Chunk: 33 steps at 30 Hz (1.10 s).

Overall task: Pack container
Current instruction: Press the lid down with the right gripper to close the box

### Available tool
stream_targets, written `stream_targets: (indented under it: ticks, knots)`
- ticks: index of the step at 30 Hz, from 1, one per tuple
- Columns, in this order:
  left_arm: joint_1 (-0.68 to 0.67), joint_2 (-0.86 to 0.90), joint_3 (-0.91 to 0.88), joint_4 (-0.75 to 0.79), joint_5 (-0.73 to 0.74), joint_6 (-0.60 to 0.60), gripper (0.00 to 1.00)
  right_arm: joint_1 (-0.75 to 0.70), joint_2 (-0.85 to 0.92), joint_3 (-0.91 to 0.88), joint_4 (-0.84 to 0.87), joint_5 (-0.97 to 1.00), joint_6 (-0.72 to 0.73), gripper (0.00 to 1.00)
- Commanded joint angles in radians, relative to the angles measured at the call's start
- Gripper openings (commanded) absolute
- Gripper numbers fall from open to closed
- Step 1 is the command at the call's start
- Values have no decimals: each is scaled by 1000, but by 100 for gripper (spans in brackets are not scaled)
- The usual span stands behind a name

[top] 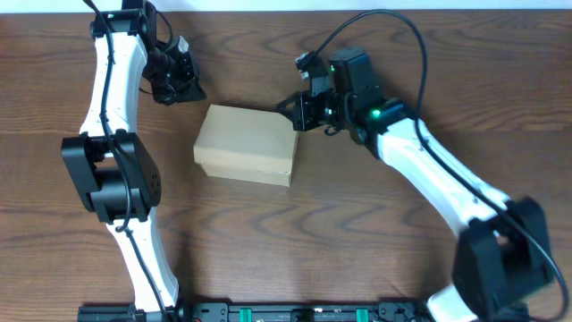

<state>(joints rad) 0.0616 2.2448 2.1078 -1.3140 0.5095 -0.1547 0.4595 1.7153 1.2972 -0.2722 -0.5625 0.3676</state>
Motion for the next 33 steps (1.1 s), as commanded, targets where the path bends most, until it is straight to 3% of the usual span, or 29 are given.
stream_targets:
  ticks: [1,5,17,33]
  knots:
    - [-10,10,24,-27,-120,19,5,8,-69,14,-23,39,-43,1]
    - [-23,10,43,-60,-245,-11,6,49,-84,16,-87,35,-43,1]
    - [-27,-91,142,-137,-380,-54,6,204,25,16,-128,149,-43,1]
    - [-13,-124,142,-213,-378,-97,6,243,122,16,-251,339,-101,1]
